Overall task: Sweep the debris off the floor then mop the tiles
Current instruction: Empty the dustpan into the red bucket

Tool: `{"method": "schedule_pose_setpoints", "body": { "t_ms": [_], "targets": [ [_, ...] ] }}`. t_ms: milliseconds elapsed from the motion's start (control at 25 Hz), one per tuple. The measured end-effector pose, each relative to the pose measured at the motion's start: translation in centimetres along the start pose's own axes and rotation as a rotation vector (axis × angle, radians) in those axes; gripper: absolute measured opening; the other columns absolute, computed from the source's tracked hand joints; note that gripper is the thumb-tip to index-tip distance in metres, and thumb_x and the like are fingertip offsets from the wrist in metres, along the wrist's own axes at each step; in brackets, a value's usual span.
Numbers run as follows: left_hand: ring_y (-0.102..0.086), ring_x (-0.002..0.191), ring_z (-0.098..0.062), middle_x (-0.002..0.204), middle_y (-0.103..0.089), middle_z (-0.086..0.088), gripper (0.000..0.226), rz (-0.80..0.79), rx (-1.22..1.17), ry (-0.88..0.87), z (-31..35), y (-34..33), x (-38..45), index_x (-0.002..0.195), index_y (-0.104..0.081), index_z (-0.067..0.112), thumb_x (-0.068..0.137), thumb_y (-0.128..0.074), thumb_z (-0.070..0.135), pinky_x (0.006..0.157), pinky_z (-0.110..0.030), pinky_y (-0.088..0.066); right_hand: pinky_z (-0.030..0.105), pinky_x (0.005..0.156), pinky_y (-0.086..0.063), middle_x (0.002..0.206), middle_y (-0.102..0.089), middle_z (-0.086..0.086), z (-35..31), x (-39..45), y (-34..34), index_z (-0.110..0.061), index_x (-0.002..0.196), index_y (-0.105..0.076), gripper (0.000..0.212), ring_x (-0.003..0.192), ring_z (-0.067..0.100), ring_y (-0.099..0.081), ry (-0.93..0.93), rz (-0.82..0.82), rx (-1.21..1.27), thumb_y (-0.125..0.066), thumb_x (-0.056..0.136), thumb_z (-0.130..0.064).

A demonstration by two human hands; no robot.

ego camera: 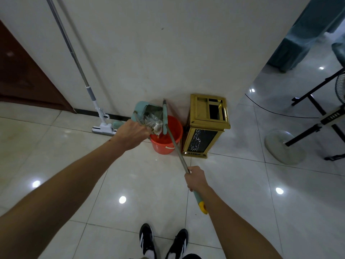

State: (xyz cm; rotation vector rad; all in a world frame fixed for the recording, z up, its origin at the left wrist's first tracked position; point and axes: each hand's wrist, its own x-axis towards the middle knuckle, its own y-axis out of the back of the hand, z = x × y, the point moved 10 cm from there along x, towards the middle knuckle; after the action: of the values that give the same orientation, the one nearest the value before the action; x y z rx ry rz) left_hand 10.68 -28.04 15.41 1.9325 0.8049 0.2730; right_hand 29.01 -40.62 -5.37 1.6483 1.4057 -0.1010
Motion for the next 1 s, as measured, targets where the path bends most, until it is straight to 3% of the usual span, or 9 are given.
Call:
{"method": "schedule_pose_setpoints", "body": {
  "t_ms": [120, 160, 240, 320, 520, 680, 840, 1000],
  "targets": [
    [-0.066, 0.054, -0.016, 0.074, -0.072, -0.004, 0.028, 0.048, 0.037, -0.017, 0.8, 0.4, -0.4, 0.084, -0.073, 0.013, 0.063, -0.091, 0.015, 0.049, -0.030, -0.053, 0.025, 0.041, -0.048, 0.090, -0.064, 0.014, -0.5, -0.1, -0.6, -0.007, 0.114, -0.060, 0.026, 0.062, 0.023, -0.060, -0.002, -0.001, -0.008, -0.049, 0.091, -0.004],
    [-0.068, 0.059, -0.017, 0.079, -0.073, -0.005, 0.026, 0.025, 0.030, -0.028, 1.0, 0.1, -0.3, 0.090, -0.072, 0.012, 0.069, -0.088, 0.015, 0.053, -0.031, -0.055, 0.025, 0.041, -0.048, 0.091, -0.064, 0.014, -0.4, -0.1, -0.7, -0.006, 0.114, -0.060, 0.026, 0.062, 0.023, -0.061, -0.003, 0.000, -0.019, -0.049, 0.091, -0.005],
    [-0.071, 0.087, -0.020, 0.110, -0.071, -0.009, 0.024, 0.000, 0.021, -0.012, 1.0, -0.6, -0.2, 0.117, -0.062, 0.009, 0.093, -0.064, 0.011, 0.072, -0.033, -0.057, 0.024, 0.040, -0.047, 0.093, -0.064, 0.015, 0.0, -0.2, -0.7, -0.005, 0.114, -0.061, 0.028, 0.061, 0.023, -0.061, -0.003, 0.003, -0.047, -0.048, 0.090, -0.006],
    [-0.069, 0.100, -0.023, 0.124, -0.066, -0.012, 0.027, 0.008, 0.018, 0.004, 0.4, -0.6, 0.1, 0.126, -0.053, 0.007, 0.100, -0.053, 0.009, 0.079, -0.033, -0.056, 0.023, 0.039, -0.046, 0.094, -0.064, 0.014, 0.5, -0.3, -0.6, -0.006, 0.116, -0.061, 0.029, 0.061, 0.022, -0.062, -0.008, 0.006, -0.065, -0.048, 0.090, -0.008],
    [-0.069, 0.097, -0.022, 0.121, -0.067, -0.010, 0.024, -0.029, 0.034, 0.030, 0.2, -0.7, 0.2, 0.124, -0.054, 0.007, 0.100, -0.052, 0.010, 0.076, -0.031, -0.055, 0.022, 0.039, -0.044, 0.097, -0.063, 0.010, 1.5, -0.8, -0.3, -0.008, 0.120, -0.060, 0.028, 0.063, 0.020, -0.062, -0.036, 0.021, -0.073, -0.049, 0.093, -0.010],
    [-0.071, 0.087, -0.017, 0.103, -0.073, -0.003, 0.021, 0.031, 0.083, 0.014, 0.5, 0.7, 0.3, 0.114, -0.065, 0.013, 0.094, -0.060, 0.013, 0.069, -0.030, -0.055, 0.024, 0.041, -0.049, 0.090, -0.064, 0.011, 1.9, -0.8, 0.4, -0.007, 0.117, -0.062, 0.029, 0.061, 0.022, -0.061, -0.042, 0.042, -0.056, -0.048, 0.092, -0.007],
    [-0.071, 0.094, -0.026, 0.109, -0.070, -0.009, 0.024, -0.063, 0.016, 0.006, 1.3, 0.2, 0.9, 0.123, -0.056, 0.009, 0.100, -0.049, 0.008, 0.071, -0.035, -0.055, 0.025, 0.042, -0.049, 0.090, -0.065, 0.012, 1.3, -0.8, 1.1, -0.010, 0.121, -0.061, 0.032, 0.062, 0.023, -0.061, -0.019, 0.058, -0.035, -0.048, 0.092, -0.006],
    [-0.071, 0.092, -0.024, 0.109, -0.070, -0.009, 0.024, -0.061, -0.005, -0.023, 1.4, 0.0, 1.3, 0.125, -0.055, 0.008, 0.101, -0.050, 0.010, 0.069, -0.032, -0.054, 0.030, 0.045, -0.056, 0.087, -0.065, 0.012, 0.9, -0.9, 1.8, -0.008, 0.118, -0.063, 0.031, 0.062, 0.024, -0.061, 0.008, 0.073, -0.040, -0.048, 0.091, -0.006]
  ]
}}
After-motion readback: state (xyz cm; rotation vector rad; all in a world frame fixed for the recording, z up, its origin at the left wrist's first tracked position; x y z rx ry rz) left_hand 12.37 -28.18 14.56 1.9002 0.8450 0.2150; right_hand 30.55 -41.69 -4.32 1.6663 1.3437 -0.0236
